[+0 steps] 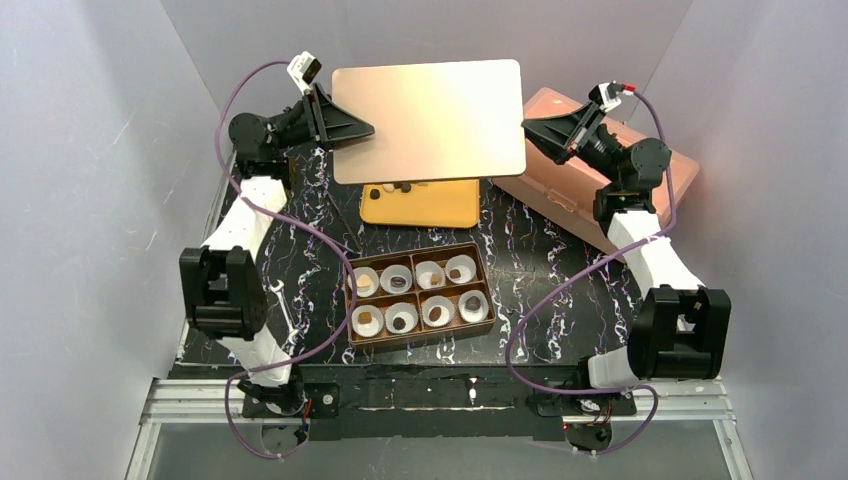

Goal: Pack the chocolate

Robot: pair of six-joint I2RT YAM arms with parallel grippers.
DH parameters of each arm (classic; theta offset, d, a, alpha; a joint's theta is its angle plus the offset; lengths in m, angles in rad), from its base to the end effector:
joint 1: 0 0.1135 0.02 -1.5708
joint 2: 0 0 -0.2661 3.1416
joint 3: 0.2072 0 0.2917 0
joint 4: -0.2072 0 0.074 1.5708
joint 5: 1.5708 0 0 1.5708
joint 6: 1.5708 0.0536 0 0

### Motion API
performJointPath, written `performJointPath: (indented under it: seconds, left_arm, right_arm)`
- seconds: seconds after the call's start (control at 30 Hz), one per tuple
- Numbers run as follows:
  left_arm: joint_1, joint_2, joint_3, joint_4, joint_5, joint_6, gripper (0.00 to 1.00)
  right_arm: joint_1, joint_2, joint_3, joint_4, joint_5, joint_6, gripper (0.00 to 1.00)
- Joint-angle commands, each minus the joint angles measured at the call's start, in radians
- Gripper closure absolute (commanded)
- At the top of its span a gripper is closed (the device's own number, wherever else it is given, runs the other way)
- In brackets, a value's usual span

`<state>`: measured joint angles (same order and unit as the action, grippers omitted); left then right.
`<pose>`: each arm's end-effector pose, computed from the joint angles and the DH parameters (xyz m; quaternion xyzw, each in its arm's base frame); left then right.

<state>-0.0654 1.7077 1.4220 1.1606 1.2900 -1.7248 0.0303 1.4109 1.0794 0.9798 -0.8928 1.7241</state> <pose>0.3998 -0.0778 0.4224 0.1805 0.6009 -0.7144 0.3099 0.3514 0.0524 0.4050 0.0447 0.5555 0.7440 0.3686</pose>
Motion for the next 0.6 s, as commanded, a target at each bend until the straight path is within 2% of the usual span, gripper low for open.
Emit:
performJointPath:
  seconds: [0.0,0.13,0.27,0.43,0.57]
  left_arm:
    - [-0.013,-0.181,-0.112,-0.066,-0.13,0.064,1.0]
    - [-0.013,-0.208,-0.198,-0.087,-0.156,0.07,1.0]
    - [-0.013,-0.254,-0.283,-0.152,-0.177,0.116,1.0]
    - [-0.012,-0.338,-0.374,-0.313,-0.209,0.222,1.0]
    - [-0.013,-0.413,-0.444,-0.492,-0.233,0.338,1.0]
  right_arm:
    - [0.007,-0.008,-0.078,-0.157,-0.083,-0.18,0.52]
    - [0.008,-0.036,-0.087,-0.387,-0.055,-0.325,0.37]
    - [0.008,-0.074,-0.085,-0.637,-0.002,-0.492,0.28]
    - [0.008,-0.114,-0.063,-0.933,0.108,-0.699,0.15]
    - [0.014,-0.145,-0.021,-1.174,0.22,-0.845,0.1]
